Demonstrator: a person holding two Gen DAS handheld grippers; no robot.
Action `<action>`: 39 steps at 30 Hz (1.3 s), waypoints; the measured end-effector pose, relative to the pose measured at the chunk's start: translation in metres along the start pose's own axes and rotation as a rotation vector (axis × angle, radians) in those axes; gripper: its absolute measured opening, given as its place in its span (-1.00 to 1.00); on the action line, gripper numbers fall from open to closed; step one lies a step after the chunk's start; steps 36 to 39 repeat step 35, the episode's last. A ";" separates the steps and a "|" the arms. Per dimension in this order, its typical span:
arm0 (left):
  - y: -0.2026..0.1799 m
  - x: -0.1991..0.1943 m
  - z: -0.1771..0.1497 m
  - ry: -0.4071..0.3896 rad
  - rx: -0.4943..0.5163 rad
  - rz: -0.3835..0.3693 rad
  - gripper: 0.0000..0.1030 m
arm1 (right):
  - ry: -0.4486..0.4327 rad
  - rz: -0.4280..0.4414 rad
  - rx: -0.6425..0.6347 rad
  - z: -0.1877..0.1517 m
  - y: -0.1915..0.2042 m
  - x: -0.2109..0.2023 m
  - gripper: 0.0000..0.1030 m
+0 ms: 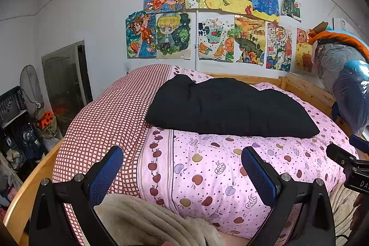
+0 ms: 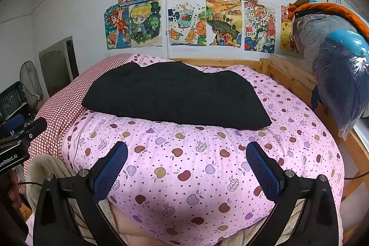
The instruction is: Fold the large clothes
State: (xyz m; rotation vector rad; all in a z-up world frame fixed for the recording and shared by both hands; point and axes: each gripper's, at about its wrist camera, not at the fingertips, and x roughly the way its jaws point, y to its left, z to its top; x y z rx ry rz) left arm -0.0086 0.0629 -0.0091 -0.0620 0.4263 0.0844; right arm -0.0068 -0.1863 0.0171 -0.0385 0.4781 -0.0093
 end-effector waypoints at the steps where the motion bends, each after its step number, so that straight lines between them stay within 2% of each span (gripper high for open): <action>1: 0.002 0.001 0.001 0.000 0.000 -0.003 1.00 | 0.000 0.000 0.000 0.000 0.000 0.000 0.96; 13: 0.000 0.000 0.001 0.010 0.008 -0.023 1.00 | -0.001 0.000 0.001 0.000 0.000 0.000 0.96; 21: 0.000 -0.007 0.002 -0.039 0.031 0.010 1.00 | 0.001 -0.004 0.005 0.001 0.000 -0.001 0.96; 39: -0.001 -0.006 0.002 -0.034 0.035 0.007 1.00 | -0.002 -0.013 0.017 0.001 0.004 -0.003 0.96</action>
